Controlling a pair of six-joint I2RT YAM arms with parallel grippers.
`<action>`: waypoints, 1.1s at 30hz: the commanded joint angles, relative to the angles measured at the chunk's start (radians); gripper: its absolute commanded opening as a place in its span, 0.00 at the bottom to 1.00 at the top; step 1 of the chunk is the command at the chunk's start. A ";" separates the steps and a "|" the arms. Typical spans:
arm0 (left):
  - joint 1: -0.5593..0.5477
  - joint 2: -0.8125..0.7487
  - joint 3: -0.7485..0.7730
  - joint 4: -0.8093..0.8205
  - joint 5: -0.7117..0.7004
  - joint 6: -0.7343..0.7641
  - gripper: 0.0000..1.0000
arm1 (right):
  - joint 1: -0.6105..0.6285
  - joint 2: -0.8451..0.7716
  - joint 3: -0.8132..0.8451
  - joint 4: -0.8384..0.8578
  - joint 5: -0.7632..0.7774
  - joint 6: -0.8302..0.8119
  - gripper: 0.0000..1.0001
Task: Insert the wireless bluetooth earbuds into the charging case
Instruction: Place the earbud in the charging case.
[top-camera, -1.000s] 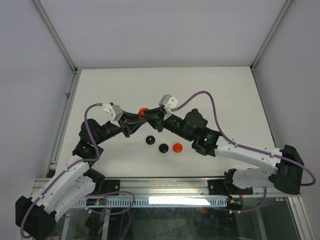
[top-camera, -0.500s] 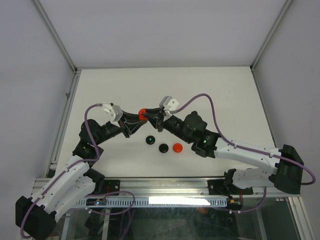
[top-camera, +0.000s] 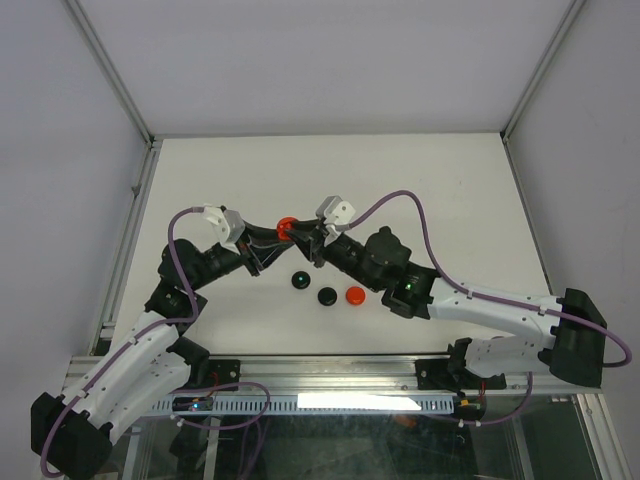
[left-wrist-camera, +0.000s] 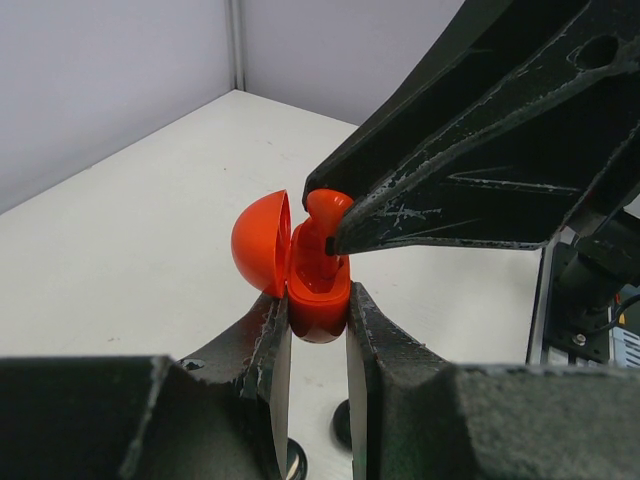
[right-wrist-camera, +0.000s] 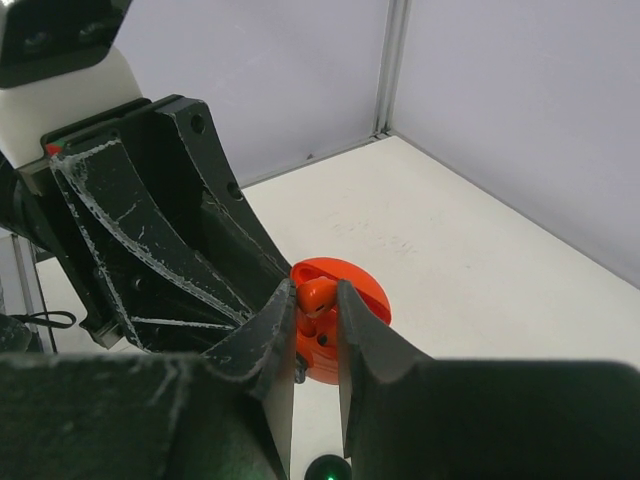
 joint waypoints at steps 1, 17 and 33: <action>0.005 -0.023 0.000 0.061 -0.023 -0.015 0.00 | 0.027 -0.011 0.013 0.027 0.066 0.022 0.15; 0.004 -0.039 -0.012 0.071 -0.068 -0.017 0.00 | 0.103 0.020 0.083 -0.106 0.230 0.098 0.17; 0.005 -0.070 -0.021 0.072 -0.121 -0.027 0.00 | 0.146 0.071 0.135 -0.144 0.361 0.241 0.33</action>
